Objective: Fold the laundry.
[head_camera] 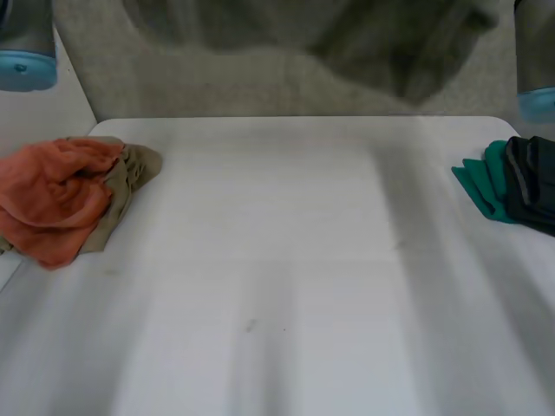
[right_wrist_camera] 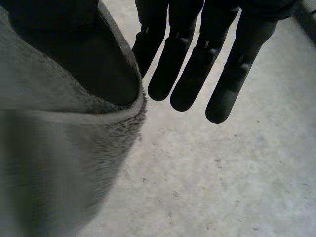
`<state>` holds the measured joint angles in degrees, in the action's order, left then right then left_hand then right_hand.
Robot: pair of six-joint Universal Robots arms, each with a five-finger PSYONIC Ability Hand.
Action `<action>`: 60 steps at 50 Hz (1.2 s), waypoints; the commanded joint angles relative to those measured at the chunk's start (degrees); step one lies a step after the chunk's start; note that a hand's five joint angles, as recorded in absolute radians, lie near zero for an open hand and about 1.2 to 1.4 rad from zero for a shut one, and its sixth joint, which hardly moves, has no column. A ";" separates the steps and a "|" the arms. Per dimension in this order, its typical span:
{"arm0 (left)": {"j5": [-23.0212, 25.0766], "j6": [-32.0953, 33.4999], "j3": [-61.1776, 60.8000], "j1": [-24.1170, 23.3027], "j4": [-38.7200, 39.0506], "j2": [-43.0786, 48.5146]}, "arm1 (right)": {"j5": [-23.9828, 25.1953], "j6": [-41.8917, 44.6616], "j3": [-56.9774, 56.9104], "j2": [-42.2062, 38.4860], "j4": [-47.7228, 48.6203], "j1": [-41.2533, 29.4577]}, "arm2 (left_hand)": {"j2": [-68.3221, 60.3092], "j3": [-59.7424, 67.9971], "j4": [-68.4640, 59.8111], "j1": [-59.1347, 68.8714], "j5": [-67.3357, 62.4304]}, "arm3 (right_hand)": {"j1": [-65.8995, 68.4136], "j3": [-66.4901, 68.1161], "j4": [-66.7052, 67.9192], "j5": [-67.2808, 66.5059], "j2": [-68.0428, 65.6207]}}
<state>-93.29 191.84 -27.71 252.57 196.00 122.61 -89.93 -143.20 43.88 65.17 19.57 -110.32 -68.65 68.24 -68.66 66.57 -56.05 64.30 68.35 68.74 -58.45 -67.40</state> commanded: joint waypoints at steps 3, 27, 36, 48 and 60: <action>1.18 -2.08 -23.25 3.19 -3.08 -8.17 | 6.87 -1.21 13.58 4.09 -15.86 -0.34 | -11.35 11.76 -11.34 13.43 -13.95 | 15.70 11.65 11.26 -11.55 -12.60; 6.72 1.08 -46.56 7.85 -1.33 -1.41 | 2.40 -6.64 33.20 -10.86 -16.58 1.16 | -11.35 11.76 -11.34 13.43 -13.95 | -39.81 -43.86 -44.25 43.96 42.91; 6.37 0.29 -46.65 8.73 -0.89 -2.46 | -0.51 -26.68 36.89 -2.24 -21.31 2.74 | -11.35 11.76 -11.34 13.43 -13.95 | -43.87 -47.92 -48.31 48.02 46.97; 6.01 -0.50 -45.25 10.75 -0.80 -4.39 | -0.42 -39.35 37.33 -5.66 -33.90 3.18 | -11.35 11.76 -11.34 13.43 -13.95 | -39.34 -43.39 -43.78 43.49 42.44; 5.84 -3.23 -43.05 11.89 -1.68 -4.75 | -0.86 -35.49 31.62 -12.43 -27.65 -2.79 | -11.35 11.76 -11.34 13.43 -13.95 | -37.64 -41.69 -42.09 41.80 40.74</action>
<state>-87.30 189.48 -71.32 264.31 194.75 117.68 -90.37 -181.53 79.50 56.29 -10.46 -110.04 -68.66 68.25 -68.68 66.57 -56.06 22.74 21.52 21.30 -12.76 -23.24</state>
